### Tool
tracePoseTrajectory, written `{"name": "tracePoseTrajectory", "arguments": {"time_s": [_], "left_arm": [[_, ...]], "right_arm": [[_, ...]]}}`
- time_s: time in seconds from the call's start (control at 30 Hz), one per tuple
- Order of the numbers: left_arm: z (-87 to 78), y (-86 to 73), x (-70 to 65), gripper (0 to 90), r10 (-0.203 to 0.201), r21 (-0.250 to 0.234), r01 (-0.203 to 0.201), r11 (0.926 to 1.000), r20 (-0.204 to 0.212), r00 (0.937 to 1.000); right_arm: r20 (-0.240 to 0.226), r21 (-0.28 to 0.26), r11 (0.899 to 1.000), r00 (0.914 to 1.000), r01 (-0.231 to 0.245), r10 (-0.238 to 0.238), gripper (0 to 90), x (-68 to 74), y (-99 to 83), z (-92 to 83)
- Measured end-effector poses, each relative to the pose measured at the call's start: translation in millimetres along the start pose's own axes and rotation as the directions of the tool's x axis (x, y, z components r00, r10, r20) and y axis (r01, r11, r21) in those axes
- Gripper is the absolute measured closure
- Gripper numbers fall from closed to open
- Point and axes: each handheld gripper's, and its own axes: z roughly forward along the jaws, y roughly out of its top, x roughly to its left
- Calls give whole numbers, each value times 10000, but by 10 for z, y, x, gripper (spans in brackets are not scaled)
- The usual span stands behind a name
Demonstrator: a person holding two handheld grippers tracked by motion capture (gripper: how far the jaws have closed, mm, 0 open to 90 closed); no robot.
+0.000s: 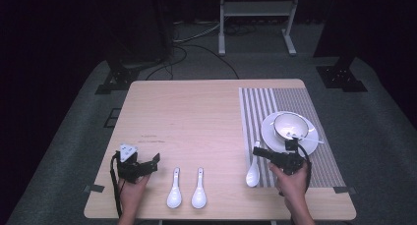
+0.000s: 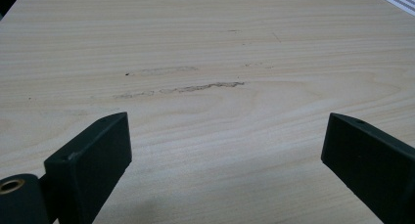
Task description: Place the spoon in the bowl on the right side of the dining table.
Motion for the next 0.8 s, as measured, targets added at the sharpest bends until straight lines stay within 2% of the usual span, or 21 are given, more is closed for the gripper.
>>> {"name": "tracePoseTrajectory", "arguments": {"time_s": [0.1, 0.47, 0.8], "left_arm": [[0, 0, 0, 33, -5, 5, 5, 10000, 1, 10000], [0, 0, -3, 33, 31, -14, -31, 10000, -12, 10000], [-1, 0, 1, 33, 19, -5, -19, 10000, -9, 10000]], "right_arm": [[345, -188, 9998, 9993, -113, 120, 850, -56, 106, -87], [680, -762, 9964, 9968, -365, 417, 848, -141, 334, -286], [1253, -1357, 9898, 9903, -428, 600, 847, -220, 624, -468]]}}
